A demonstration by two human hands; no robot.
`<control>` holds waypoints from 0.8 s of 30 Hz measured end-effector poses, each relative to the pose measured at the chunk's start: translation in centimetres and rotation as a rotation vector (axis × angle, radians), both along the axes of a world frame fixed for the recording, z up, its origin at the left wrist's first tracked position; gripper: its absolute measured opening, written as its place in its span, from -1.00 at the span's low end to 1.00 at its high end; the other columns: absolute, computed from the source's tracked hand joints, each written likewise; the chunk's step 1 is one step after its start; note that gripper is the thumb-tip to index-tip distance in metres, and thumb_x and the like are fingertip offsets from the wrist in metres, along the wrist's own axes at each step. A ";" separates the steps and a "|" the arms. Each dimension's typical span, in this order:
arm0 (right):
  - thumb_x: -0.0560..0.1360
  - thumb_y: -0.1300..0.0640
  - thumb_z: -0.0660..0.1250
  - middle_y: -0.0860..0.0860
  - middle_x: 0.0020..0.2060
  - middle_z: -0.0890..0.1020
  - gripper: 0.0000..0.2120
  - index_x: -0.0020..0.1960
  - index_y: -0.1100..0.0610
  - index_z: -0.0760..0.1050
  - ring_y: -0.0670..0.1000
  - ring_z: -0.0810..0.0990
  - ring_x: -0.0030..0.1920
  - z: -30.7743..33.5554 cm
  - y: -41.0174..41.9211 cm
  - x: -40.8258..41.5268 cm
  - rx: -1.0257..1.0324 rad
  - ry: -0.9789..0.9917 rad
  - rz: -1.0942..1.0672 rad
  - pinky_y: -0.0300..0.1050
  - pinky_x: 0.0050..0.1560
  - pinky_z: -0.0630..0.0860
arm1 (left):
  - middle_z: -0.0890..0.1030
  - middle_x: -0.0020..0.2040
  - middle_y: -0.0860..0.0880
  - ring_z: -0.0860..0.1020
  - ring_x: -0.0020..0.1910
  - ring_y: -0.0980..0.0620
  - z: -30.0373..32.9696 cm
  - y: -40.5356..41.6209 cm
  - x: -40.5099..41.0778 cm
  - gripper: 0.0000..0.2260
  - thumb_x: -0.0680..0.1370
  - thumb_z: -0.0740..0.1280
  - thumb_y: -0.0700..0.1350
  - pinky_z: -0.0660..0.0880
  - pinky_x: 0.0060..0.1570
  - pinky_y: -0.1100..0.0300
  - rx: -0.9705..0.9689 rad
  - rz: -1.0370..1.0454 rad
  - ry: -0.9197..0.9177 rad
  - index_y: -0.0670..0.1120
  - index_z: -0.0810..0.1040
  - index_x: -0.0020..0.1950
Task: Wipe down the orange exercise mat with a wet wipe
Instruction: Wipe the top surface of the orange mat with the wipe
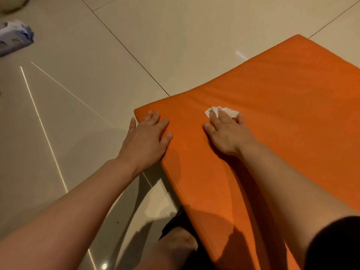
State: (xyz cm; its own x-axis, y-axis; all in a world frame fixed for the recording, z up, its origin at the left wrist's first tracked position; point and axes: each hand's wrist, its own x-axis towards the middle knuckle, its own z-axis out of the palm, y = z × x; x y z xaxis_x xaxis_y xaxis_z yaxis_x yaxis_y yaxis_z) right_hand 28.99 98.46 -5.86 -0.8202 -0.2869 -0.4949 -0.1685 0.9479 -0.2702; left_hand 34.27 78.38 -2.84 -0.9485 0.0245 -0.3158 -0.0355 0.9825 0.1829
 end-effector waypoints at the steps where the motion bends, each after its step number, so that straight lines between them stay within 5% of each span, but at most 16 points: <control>1: 0.67 -0.14 -0.19 0.07 0.57 -0.17 -0.44 0.60 0.06 -0.15 -0.01 -0.19 0.56 -0.2 -0.1 -0.7 0.009 -0.006 -0.002 0.10 0.50 -0.35 | 0.03 0.59 -0.03 -0.09 0.56 0.01 -0.2 0.2 0.2 -0.51 0.65 0.03 0.12 -0.18 0.50 -0.06 0.026 0.021 0.012 0.04 0.10 0.57; 8: 0.64 -0.17 -0.21 0.04 0.57 -0.14 -0.41 0.59 0.06 -0.15 -0.08 -0.24 0.55 2.8 0.7 6.6 -0.080 0.041 0.123 0.00 0.50 -0.36 | 0.05 0.58 -0.05 -0.06 0.56 0.01 -0.5 0.4 0.3 -0.51 0.66 0.08 0.08 -0.11 0.53 -0.01 0.088 0.045 0.068 -0.01 0.12 0.57; 15: 0.67 -0.14 -0.20 0.08 0.57 -0.16 -0.43 0.59 0.08 -0.14 -0.01 -0.18 0.56 1.0 -2.2 0.8 -0.034 -0.027 0.067 0.07 0.50 -0.35 | 0.08 0.58 -0.05 -0.04 0.56 0.00 -0.9 1.0 1.3 -0.54 0.67 0.09 0.03 -0.08 0.53 -0.01 0.143 0.066 0.064 -0.02 0.14 0.56; 24: 0.65 -0.17 -0.21 0.03 0.57 -0.13 -0.43 0.59 0.04 -0.13 -0.06 -0.19 0.56 3.5 -1.7 7.6 -0.080 0.039 0.180 -0.01 0.52 -0.33 | 0.08 0.58 -0.02 -0.05 0.56 0.02 -0.9 -0.3 2.4 -0.52 0.65 0.07 0.11 -0.09 0.50 0.06 0.174 0.065 0.114 0.00 0.19 0.54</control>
